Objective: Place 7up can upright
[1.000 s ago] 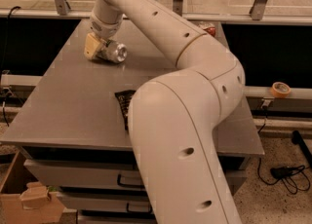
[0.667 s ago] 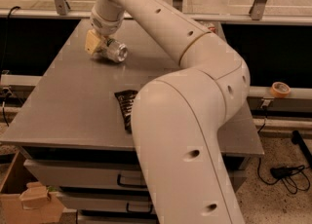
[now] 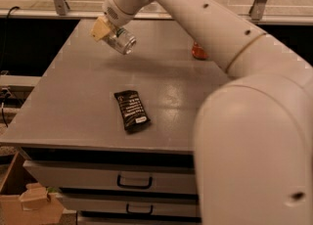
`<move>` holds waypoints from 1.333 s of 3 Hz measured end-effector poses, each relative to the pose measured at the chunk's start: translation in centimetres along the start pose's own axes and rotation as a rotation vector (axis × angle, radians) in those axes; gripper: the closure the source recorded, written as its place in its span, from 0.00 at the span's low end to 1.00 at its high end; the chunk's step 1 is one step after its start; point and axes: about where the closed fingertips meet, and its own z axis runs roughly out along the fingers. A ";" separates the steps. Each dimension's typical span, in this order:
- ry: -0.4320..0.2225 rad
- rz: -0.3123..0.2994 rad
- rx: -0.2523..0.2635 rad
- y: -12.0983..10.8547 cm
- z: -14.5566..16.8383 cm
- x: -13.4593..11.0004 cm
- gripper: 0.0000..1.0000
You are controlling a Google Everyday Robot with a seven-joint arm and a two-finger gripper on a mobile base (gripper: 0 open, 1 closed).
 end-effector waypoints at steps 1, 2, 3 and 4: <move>-0.202 -0.028 -0.043 0.7 -2.2 0.6 1.00; -0.439 0.024 -0.067 -0.9 -4.6 1.3 1.00; -0.547 0.020 -0.075 -1.2 -8.1 2.0 1.00; -0.548 0.018 -0.074 -1.2 -8.2 2.0 1.00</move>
Offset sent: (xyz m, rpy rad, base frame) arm -0.0290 -0.1686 0.0690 0.7294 -0.3991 0.1293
